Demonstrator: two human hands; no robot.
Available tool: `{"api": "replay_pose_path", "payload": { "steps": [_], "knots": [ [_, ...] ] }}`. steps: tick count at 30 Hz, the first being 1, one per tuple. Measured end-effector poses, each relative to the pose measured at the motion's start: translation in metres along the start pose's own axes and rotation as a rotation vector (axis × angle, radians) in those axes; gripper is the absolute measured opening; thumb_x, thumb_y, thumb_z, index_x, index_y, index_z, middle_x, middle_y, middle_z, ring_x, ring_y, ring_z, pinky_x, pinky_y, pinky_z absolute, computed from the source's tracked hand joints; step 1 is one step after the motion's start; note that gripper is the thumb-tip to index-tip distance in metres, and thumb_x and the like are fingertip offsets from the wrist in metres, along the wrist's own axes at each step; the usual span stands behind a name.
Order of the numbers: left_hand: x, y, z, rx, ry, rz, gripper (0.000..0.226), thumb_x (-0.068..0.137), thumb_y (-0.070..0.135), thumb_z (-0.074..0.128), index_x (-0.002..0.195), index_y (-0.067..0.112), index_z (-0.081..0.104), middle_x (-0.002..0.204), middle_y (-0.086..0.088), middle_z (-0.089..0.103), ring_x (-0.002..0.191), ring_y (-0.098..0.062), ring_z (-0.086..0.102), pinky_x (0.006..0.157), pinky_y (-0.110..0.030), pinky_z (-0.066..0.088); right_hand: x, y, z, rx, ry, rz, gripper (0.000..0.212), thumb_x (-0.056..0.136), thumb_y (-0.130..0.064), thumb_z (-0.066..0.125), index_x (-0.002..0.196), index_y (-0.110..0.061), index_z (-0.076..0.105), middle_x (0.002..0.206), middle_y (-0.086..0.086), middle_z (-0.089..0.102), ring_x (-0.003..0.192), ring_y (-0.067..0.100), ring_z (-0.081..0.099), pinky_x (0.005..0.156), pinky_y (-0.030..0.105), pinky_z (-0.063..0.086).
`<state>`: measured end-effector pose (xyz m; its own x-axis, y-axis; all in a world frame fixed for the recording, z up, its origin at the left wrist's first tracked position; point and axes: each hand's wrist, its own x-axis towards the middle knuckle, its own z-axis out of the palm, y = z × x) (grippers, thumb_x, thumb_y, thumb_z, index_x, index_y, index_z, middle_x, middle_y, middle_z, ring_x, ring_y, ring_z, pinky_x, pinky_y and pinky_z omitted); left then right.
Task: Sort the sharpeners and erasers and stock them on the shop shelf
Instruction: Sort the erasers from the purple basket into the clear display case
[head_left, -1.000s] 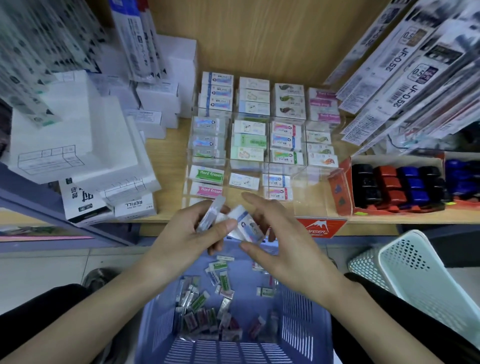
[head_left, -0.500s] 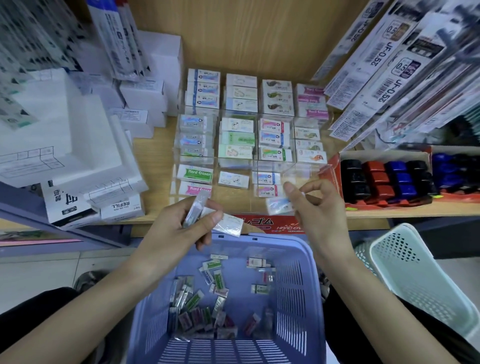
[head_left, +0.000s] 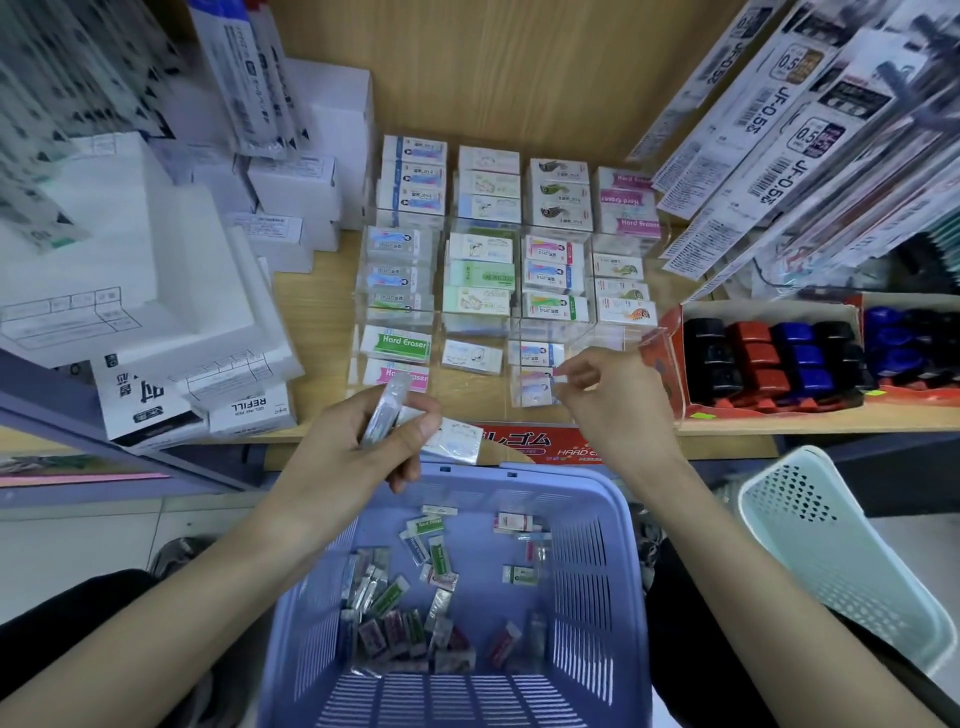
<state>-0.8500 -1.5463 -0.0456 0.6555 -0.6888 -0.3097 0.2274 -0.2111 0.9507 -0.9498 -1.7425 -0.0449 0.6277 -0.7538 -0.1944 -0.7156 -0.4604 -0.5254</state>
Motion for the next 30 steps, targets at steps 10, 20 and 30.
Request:
{"api": "replay_pose_path", "payload": {
  "steps": [10,20,30],
  "knots": [
    [-0.002,0.001,-0.003,0.011,0.001,-0.020,0.027,0.073,0.035,0.061,0.091,0.016,0.066,0.052,0.001,0.056,0.049,-0.009,0.050,0.050,-0.016,0.043,-0.004,-0.001,0.003,-0.453,0.069,-0.108,0.013,0.091,-0.028,0.057,0.088,-0.020,0.067,0.083,0.003,0.062,0.094,0.026,0.057,0.064,0.028,0.044],
    [-0.001,-0.002,-0.003,-0.097,0.003,-0.102,0.036,0.068,0.038,0.065,0.093,0.011,0.066,0.058,0.003,0.058,0.058,-0.015,0.054,0.057,-0.025,0.046,-0.006,0.002,-0.013,-0.189,0.046,-0.251,0.033,0.093,-0.004,0.045,0.120,-0.014,0.062,0.112,0.006,0.066,0.102,0.027,0.056,0.082,0.039,0.049],
    [-0.001,0.002,0.003,-0.318,-0.086,-0.123,0.035,0.074,0.021,0.060,0.103,0.003,0.065,0.085,-0.009,0.072,0.069,-0.013,0.067,0.061,-0.018,0.053,-0.047,-0.028,-0.003,0.269,-0.299,-0.482,0.037,0.078,-0.012,0.074,0.113,-0.021,0.065,0.100,-0.018,0.053,0.091,-0.008,0.052,0.080,0.004,0.037]
  ]
}}
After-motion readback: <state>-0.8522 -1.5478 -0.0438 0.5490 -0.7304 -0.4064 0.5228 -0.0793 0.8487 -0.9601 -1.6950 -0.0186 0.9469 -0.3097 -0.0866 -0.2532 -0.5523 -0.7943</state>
